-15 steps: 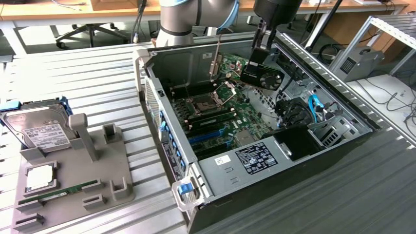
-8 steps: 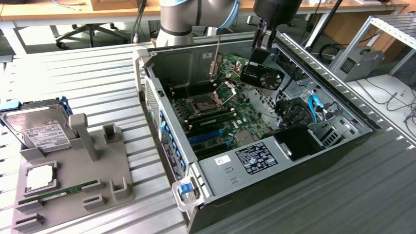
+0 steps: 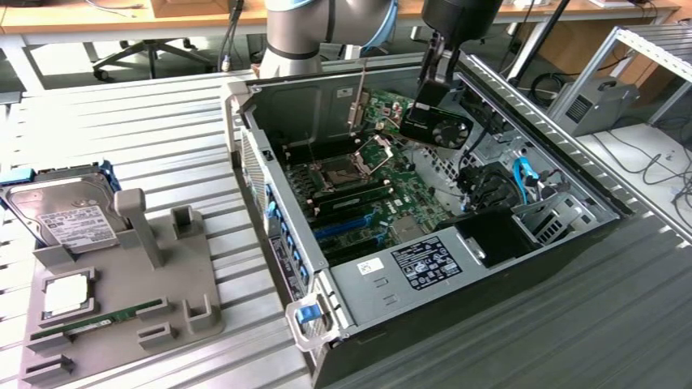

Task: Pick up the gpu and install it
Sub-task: 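Insert the gpu into the slot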

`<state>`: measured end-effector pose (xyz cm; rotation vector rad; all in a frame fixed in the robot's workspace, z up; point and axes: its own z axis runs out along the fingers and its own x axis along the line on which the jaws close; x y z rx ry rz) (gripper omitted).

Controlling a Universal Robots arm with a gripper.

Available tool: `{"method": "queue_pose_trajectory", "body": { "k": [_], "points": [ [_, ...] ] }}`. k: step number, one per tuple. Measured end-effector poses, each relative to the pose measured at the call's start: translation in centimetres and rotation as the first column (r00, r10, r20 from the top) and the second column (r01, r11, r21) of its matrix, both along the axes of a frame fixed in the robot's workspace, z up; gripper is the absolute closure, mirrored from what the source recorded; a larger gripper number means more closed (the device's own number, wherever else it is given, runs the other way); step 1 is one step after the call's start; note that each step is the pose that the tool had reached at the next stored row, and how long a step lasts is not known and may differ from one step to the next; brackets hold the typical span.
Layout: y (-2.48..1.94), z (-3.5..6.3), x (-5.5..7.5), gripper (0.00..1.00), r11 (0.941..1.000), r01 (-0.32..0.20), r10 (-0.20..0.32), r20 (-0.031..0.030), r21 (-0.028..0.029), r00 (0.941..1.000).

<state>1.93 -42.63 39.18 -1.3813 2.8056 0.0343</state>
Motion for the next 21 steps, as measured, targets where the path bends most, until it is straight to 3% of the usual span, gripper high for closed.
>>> {"method": "queue_pose_trajectory", "body": {
  "k": [21],
  "points": [
    [0.00,0.00,0.00,0.74,0.9987,-0.050,0.050,0.0000,0.0000,0.9987]
  ]
}}
